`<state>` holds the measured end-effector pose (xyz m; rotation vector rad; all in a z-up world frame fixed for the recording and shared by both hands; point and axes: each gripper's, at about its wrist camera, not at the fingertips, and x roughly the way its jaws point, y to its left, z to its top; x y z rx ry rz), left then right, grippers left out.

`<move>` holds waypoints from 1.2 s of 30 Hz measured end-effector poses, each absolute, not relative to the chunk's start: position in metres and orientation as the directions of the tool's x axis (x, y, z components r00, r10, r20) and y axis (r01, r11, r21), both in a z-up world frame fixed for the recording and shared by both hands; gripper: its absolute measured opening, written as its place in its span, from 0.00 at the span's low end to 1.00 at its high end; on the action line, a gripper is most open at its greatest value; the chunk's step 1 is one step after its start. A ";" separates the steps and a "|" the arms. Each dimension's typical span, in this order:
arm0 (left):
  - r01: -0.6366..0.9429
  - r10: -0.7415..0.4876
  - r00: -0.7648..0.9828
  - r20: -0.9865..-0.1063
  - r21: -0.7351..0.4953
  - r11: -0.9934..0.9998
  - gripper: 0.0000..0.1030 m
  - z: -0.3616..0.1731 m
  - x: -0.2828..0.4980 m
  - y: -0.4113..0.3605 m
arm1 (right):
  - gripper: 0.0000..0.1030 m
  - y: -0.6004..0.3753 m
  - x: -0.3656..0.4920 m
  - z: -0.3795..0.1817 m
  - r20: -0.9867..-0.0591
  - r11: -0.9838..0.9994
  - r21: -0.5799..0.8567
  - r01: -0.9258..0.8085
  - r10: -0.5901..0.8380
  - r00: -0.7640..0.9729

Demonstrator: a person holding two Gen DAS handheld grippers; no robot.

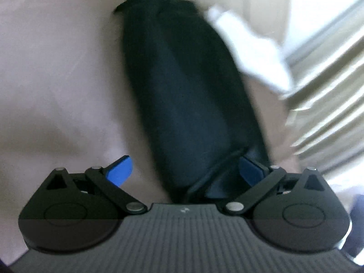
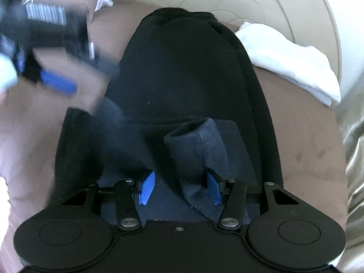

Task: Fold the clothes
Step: 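Grasp the folded sweatpants edge with the left tool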

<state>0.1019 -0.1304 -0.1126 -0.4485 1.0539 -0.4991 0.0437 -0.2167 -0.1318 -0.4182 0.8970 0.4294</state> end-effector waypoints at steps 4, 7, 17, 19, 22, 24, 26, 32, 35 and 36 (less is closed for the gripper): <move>0.211 -0.583 0.290 -0.759 -0.543 0.813 1.00 -0.128 0.092 -0.144 | 0.53 -0.215 0.046 -0.117 -0.781 0.814 -0.262 -0.519 0.136 0.609; 0.213 -0.519 0.252 -0.817 -0.476 0.853 1.00 -0.146 0.080 -0.157 | 0.52 -0.222 0.062 -0.108 -0.758 0.838 -0.270 -0.473 0.118 0.642; 0.297 -0.630 0.304 -0.715 -0.557 0.776 0.24 -0.158 0.059 -0.149 | 0.64 -0.256 0.107 -0.132 -0.848 0.915 -0.050 -0.400 0.173 0.502; 0.327 -0.620 0.334 -0.710 -0.529 0.783 0.22 -0.153 0.056 -0.152 | 0.66 -0.258 0.107 -0.137 -0.850 0.928 -0.015 -0.373 0.185 0.493; 0.396 -0.627 0.385 -0.677 -0.492 0.775 0.18 -0.140 0.043 -0.154 | 0.64 -0.258 0.103 -0.136 -0.844 0.928 0.002 -0.372 0.202 0.497; 0.447 -0.636 0.415 -0.651 -0.463 0.766 0.18 -0.131 0.034 -0.157 | 0.38 -0.258 0.099 -0.136 -0.840 0.928 0.014 -0.372 0.213 0.500; 0.500 -0.652 0.428 -0.626 -0.437 0.748 0.18 -0.121 0.032 -0.166 | 0.36 -0.258 0.094 -0.134 -0.830 0.927 0.000 -0.374 0.209 0.517; 0.389 -0.617 0.398 -0.679 -0.484 0.784 0.29 -0.138 0.049 -0.154 | 0.54 -0.269 0.096 -0.131 -0.845 0.947 -0.024 -0.319 0.152 0.513; 0.338 -0.643 0.371 -0.670 -0.548 0.765 0.35 -0.152 0.057 -0.147 | 0.63 -0.275 0.098 -0.133 -0.853 0.952 -0.017 -0.306 0.146 0.501; 0.327 -0.679 0.343 -0.649 -0.595 0.734 0.31 -0.157 0.060 -0.145 | 0.63 -0.277 0.098 -0.134 -0.853 0.953 -0.011 -0.301 0.148 0.500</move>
